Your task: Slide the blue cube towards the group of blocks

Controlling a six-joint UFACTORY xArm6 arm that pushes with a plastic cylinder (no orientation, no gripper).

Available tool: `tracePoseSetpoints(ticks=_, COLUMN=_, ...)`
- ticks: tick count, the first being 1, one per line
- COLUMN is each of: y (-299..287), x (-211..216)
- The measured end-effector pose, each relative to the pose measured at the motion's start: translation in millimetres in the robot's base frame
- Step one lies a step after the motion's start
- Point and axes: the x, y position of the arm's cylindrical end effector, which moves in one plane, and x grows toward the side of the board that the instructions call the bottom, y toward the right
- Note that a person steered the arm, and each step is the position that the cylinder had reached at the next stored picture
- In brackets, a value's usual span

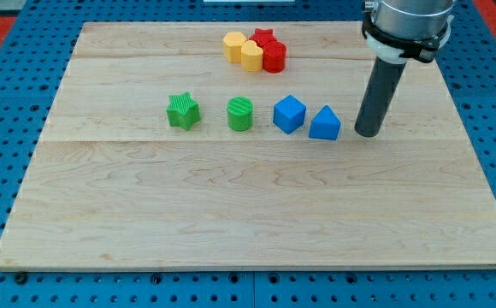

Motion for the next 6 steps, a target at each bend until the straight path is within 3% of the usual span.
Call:
tracePoseSetpoints(ticks=1, y=-56.6, x=-1.8)
tracePoseSetpoints(ticks=2, y=-124.8, x=-46.1)
tracePoseSetpoints(ticks=4, y=-186.4, x=-108.5)
tracePoseSetpoints(ticks=6, y=-206.5, x=-71.4)
